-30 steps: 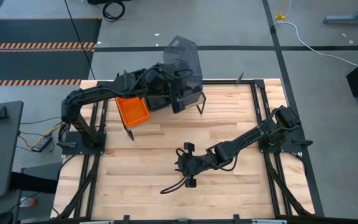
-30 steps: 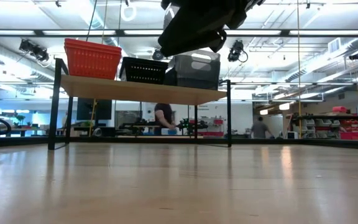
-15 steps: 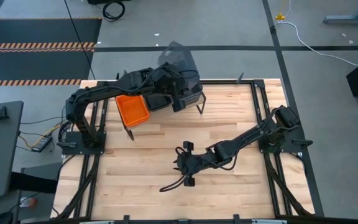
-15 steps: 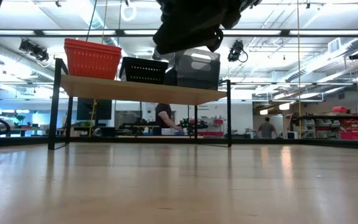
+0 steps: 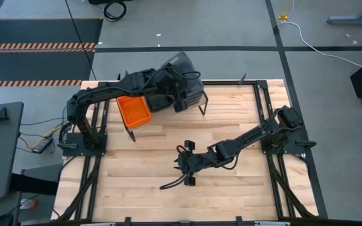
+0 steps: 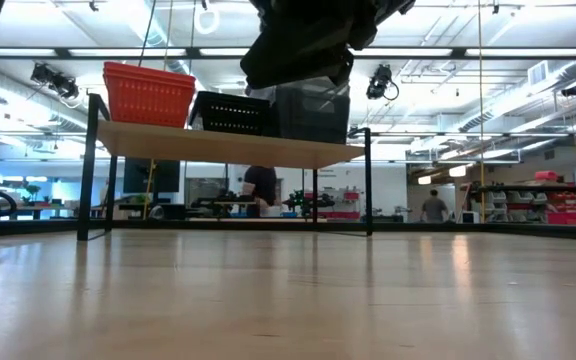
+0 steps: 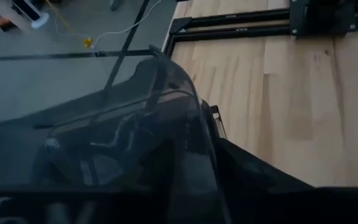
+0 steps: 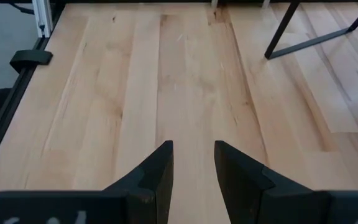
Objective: Stack baskets on shelf by color
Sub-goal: Stack the gray bin on top of the gray bin on the shelf
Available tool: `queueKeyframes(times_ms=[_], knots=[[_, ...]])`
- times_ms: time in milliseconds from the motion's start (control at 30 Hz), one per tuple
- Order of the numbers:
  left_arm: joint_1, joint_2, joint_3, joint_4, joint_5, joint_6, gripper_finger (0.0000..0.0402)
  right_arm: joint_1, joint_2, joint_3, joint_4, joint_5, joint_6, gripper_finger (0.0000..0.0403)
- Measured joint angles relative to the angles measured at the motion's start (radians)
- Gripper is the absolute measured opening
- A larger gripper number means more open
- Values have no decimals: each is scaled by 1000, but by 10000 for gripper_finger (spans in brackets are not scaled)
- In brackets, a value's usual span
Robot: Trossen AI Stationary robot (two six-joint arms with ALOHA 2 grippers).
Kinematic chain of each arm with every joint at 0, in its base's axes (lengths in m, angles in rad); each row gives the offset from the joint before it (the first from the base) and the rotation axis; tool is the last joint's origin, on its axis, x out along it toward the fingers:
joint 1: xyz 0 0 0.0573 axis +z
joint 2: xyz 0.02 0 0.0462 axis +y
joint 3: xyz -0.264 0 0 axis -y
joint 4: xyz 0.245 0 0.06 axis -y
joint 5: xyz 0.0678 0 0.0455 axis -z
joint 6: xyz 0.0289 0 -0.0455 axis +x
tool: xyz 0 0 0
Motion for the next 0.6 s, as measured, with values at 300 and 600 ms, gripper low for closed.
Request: queueKeyframes(times_ms=[300,600], knots=[[-1,-77,1,-2,-12,50,146,-8,0,0,1,0,-43,123],[-23,-220,1,-44,-14,42,143,-39,0,0,-21,1,-72,123]])
